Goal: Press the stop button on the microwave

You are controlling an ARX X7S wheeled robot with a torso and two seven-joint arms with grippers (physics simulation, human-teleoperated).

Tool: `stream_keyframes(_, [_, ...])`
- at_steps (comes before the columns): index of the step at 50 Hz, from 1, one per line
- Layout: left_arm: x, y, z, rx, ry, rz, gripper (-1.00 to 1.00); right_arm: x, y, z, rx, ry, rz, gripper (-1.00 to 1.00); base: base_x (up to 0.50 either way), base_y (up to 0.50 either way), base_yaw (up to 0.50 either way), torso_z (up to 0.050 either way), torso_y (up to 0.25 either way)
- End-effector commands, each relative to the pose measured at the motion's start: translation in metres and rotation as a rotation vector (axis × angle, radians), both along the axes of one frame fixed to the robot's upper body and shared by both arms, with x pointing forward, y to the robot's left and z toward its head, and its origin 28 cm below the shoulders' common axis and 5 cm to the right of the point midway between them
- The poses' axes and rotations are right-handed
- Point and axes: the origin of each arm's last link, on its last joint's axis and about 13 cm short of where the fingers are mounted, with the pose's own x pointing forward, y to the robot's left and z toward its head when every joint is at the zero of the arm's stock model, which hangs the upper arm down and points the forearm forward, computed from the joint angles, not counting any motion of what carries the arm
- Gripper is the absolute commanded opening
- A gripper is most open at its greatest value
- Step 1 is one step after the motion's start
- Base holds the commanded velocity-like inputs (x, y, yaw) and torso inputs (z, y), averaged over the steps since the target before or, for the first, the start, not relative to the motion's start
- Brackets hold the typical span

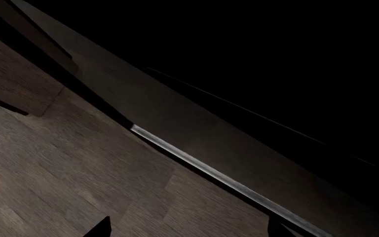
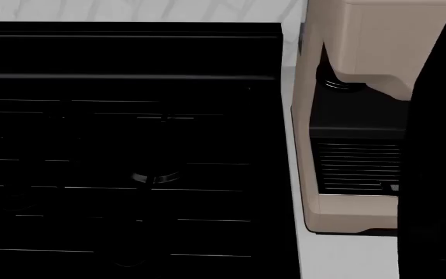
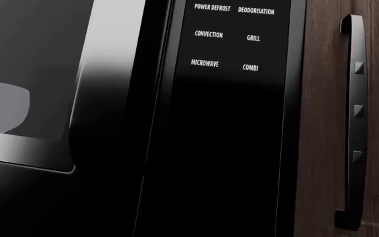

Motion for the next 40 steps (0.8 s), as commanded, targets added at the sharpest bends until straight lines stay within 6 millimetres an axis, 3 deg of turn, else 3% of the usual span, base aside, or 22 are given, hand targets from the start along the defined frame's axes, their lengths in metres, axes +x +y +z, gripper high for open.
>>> stream_keyframes(1, [0.003,-0.001,0.000,0.000,-0.003,-0.015,1.00,0.014,0.000,-0.003,-0.001,0.012,-0.017,-1.00,0.00,0.00,0.00,0.000,0.000])
stream_keyframes(28, [0.003,-0.001,0.000,0.000,-0.003,-0.015,1.00,0.016,-0.001,-0.006,-0.012,0.017,-0.023,-1.00,0.00,0.00,0.00,0.000,0.000])
stream_keyframes(40, [0.003,-0.001,0.000,0.000,-0.003,-0.015,1.00,0.027,0.000,0.005,0.000,0.006,-0.033,-1.00,0.00,0.00,0.00,0.000,0.000])
